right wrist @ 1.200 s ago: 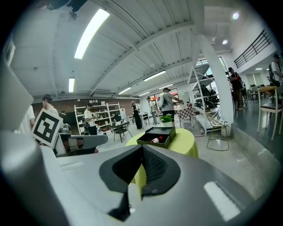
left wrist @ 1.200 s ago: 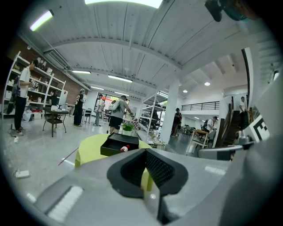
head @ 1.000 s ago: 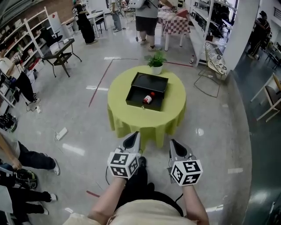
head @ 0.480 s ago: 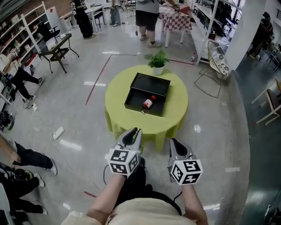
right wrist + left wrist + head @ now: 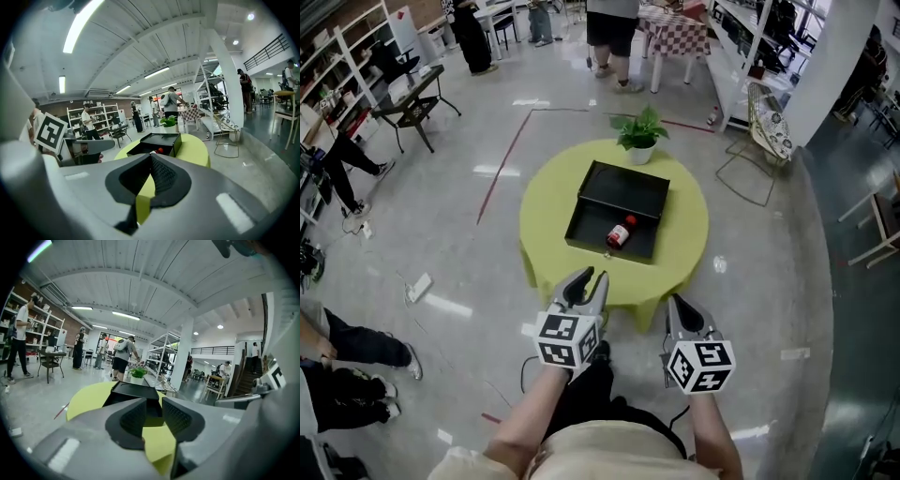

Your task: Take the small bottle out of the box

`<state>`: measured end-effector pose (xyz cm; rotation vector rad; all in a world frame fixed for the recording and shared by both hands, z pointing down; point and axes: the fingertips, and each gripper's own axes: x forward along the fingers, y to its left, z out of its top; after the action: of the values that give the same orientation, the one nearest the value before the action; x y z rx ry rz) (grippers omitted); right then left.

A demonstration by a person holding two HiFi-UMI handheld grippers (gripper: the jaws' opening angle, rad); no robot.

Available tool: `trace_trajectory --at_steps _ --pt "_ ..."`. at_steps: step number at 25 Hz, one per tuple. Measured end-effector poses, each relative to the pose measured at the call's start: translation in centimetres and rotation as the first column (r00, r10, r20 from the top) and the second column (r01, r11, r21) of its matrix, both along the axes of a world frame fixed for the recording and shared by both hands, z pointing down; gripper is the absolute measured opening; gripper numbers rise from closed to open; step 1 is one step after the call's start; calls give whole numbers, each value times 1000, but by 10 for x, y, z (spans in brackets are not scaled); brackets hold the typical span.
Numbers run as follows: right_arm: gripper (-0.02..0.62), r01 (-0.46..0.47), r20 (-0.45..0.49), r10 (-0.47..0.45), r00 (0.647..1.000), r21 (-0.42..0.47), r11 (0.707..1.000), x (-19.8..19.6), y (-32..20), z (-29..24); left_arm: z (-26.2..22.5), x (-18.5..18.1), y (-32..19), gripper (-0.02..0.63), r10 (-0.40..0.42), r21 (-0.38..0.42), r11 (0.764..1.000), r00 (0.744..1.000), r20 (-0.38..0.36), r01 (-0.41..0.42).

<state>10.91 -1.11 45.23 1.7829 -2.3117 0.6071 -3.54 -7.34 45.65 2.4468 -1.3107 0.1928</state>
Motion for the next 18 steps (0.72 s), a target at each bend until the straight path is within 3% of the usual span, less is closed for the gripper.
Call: trace_trajectory --at_steps 18 --pt "2 -109 -14 109 994 -55 992 12 -72 12 30 15 -88 178 103 -91 991 993 52 -98"
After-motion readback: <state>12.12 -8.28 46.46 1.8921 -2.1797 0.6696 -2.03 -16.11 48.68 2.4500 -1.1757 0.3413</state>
